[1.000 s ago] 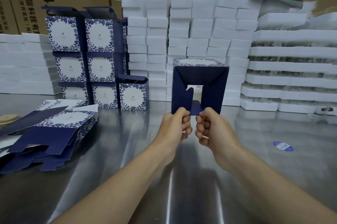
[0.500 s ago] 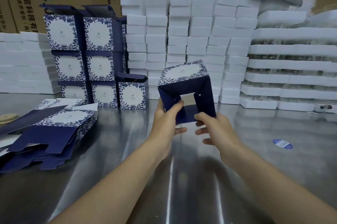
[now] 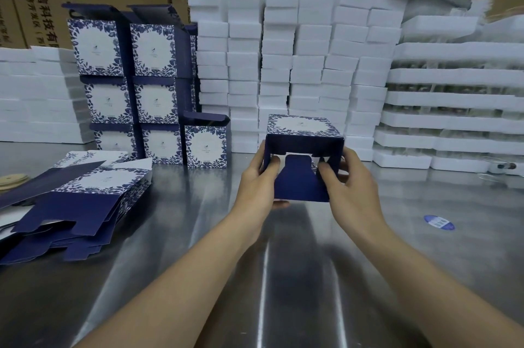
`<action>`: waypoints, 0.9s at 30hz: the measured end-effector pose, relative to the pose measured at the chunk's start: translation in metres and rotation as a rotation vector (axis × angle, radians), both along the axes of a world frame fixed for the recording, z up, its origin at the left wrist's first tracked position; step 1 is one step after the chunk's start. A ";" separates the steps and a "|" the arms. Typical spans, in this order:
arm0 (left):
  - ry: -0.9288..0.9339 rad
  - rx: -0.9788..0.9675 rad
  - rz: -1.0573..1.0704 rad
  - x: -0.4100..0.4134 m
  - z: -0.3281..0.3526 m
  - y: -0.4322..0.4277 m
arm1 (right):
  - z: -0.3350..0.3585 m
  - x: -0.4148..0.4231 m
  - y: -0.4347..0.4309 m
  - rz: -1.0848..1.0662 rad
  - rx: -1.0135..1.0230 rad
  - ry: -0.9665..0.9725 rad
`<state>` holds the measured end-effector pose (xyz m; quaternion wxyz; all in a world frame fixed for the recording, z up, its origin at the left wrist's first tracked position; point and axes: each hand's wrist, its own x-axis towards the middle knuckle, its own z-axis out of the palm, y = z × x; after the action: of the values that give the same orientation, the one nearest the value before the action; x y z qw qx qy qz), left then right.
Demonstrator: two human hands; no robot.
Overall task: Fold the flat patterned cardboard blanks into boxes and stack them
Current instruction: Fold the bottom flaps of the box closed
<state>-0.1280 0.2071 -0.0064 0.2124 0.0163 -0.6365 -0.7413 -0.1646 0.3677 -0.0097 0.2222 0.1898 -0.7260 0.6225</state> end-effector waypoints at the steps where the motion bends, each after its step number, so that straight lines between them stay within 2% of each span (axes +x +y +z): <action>1: -0.011 0.003 -0.015 0.000 0.000 -0.001 | 0.000 0.000 0.000 0.013 -0.004 -0.010; 6: -0.088 0.047 -0.098 0.001 0.000 -0.007 | 0.000 0.003 0.000 0.040 0.033 -0.091; 12: -0.137 0.073 -0.091 0.000 -0.002 -0.005 | -0.002 0.005 -0.002 0.014 -0.002 -0.173; 27: -0.143 0.057 -0.047 0.000 -0.005 -0.004 | -0.004 0.006 -0.002 0.009 0.070 -0.197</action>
<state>-0.1284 0.2030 -0.0111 0.1482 0.0604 -0.6289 -0.7609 -0.1586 0.3659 -0.0136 0.1400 0.1384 -0.7647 0.6136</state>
